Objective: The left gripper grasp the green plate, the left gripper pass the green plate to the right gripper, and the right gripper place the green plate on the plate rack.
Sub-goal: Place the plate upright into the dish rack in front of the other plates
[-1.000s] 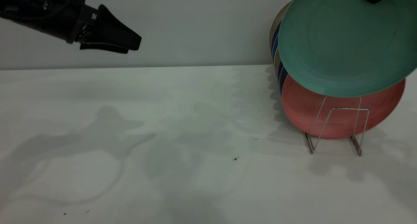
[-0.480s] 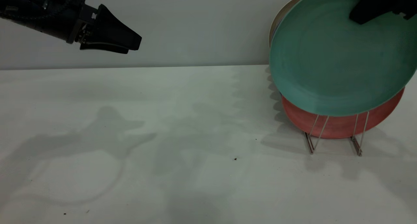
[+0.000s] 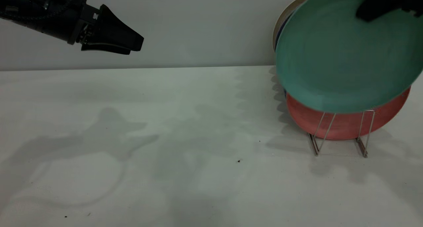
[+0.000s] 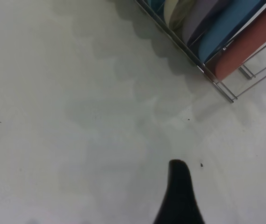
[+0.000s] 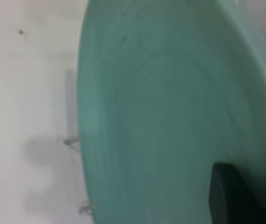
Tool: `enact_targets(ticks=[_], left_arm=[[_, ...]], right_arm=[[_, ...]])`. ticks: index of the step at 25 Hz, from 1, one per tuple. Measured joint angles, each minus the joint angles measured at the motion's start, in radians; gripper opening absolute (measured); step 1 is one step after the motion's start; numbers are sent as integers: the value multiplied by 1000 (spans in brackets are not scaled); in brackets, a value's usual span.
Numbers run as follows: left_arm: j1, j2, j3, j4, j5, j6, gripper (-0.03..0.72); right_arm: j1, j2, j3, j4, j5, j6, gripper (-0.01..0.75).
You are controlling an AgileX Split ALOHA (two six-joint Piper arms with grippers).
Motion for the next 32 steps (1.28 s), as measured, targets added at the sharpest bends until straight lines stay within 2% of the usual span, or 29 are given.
enact_targets(ticks=[6,11,14,19,32], left_arm=[[0,0,0,0,0,0,592],[0,0,0,0,0,0,592],[0,0,0,1,0,0,592],[0,0,0,6,0,0,592],[0,0,0,23,4,-6,592]], right_arm=[[-2,-58,4,-7,-6,-10,115],[-2,-58,115,20,-143,-70,115],[-2,-58,151,58,-177,-105,115],[-2,-58,156,118,-175,-146,115],[-3,70,156,123,-175,-165,115]])
